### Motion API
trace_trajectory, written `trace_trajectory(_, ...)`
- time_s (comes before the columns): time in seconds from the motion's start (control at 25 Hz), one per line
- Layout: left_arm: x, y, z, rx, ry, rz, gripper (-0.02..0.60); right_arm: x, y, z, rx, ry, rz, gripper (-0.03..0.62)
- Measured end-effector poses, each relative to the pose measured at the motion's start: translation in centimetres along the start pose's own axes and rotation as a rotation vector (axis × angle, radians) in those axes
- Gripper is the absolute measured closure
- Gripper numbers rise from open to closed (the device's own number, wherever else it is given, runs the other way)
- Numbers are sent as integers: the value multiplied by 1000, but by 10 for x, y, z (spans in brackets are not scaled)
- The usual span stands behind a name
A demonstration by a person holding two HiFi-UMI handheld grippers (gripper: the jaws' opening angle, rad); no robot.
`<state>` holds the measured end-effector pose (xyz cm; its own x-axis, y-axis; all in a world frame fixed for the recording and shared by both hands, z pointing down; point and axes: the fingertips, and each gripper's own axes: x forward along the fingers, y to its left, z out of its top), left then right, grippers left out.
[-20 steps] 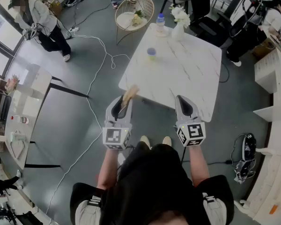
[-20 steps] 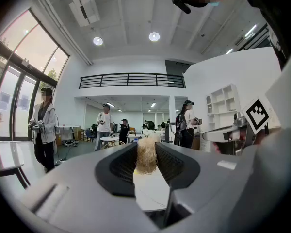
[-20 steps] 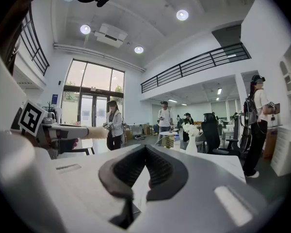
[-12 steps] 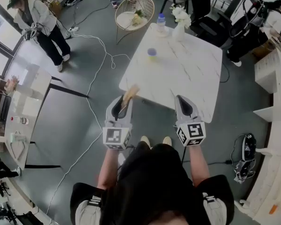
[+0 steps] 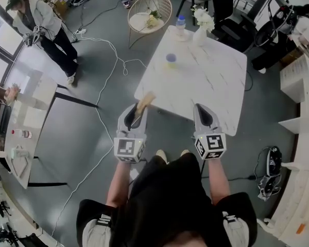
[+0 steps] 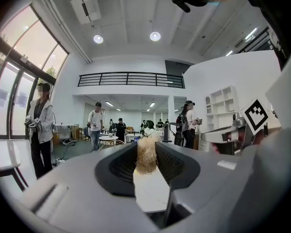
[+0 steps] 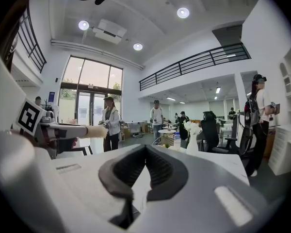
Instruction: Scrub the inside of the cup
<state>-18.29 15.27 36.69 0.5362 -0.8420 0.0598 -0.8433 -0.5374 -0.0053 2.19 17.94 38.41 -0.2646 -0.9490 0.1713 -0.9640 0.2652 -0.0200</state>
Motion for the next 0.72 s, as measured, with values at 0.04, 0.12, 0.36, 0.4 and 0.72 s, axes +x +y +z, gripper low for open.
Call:
trace_trajectory(0.04, 1, 3, 0, -1, 2, 1, 459, 2, 1, 0, 1, 0, -2, 591)
trace_trajectory(0.12, 5, 8, 1, -6, 6, 3, 459, 7, 1, -1, 3, 5, -3, 591)
trace_trajectory(0.36, 25, 14, -2, -13, 6, 7, 459, 28, -9, -3, 9, 18, 9, 591)
trace_trajectory(0.4, 30, 15, -2, -14, 8, 9, 459, 33, -12, -3, 14, 19, 14, 591)
trace_trajectory(0.72, 89, 33, -4, -6, 5, 21, 459, 99, -41, -2, 16, 40, 55, 591)
